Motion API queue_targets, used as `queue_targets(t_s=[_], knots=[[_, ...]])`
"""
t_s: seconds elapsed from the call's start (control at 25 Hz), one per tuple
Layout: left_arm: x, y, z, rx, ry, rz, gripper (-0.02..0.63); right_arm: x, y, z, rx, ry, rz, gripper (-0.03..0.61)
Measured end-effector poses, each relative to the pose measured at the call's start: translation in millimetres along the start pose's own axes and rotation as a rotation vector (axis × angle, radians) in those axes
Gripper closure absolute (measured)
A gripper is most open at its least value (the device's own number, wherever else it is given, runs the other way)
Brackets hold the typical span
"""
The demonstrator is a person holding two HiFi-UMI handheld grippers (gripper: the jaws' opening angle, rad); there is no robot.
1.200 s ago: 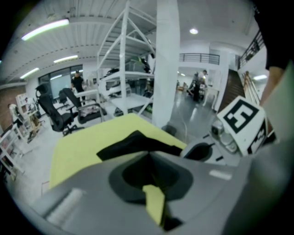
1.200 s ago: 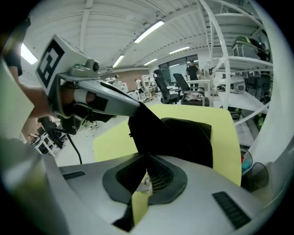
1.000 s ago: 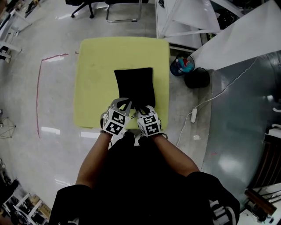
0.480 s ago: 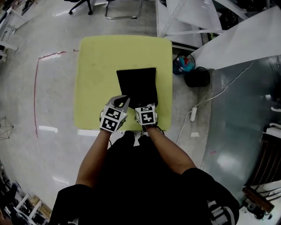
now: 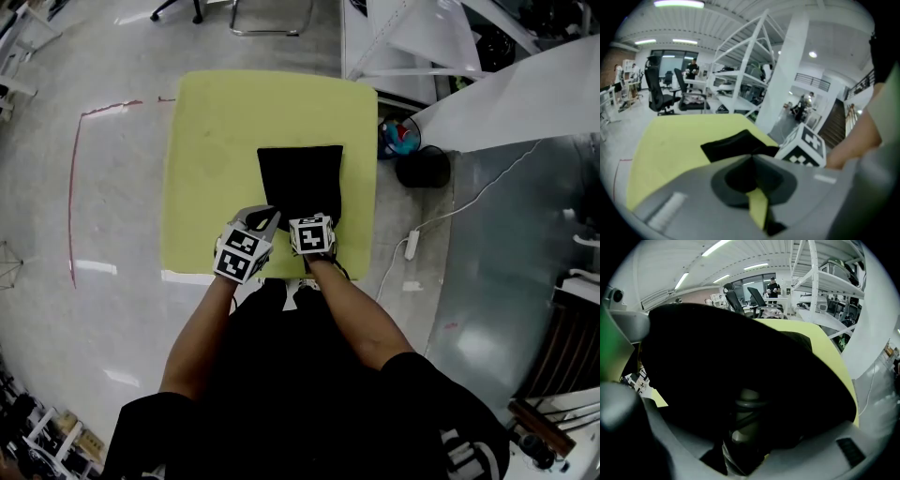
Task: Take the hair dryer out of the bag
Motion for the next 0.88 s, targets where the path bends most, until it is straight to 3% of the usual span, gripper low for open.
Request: queue_targets(t_s=[0.28, 0.4, 0.68, 0.88], knots=[[-4.8, 5.9, -3.9, 0.018, -0.019, -0.005, 0.600, -1.1, 1.0, 8.2, 0.041, -0.063, -0.003, 0.364], [0.7, 9.2, -3.8, 0.032, -0.020, 0.013, 0.600, 1.3, 11.6, 9.8, 0.107, -0.068, 0.007, 0.365], [14.3, 17.8, -12.7, 0.118, -0.133, 0.029, 0.600, 6.8, 44.5, 12.1, 0.283, -0.077, 0.025, 0.367], [17.7, 18.6, -15.5, 0.187, -0.181, 0.016, 0.600, 7.6, 66.4, 16.8, 0.427, -0.138, 0.039, 0.367]])
Point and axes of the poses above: the fingertips, and each gripper's own axes: y backward along the fingers, z to its right, x out of its top, the point moved 6 cm from there along y, backward along the fingers, and after that the axes turned 15 degrees about z, right-handed, at the moved point
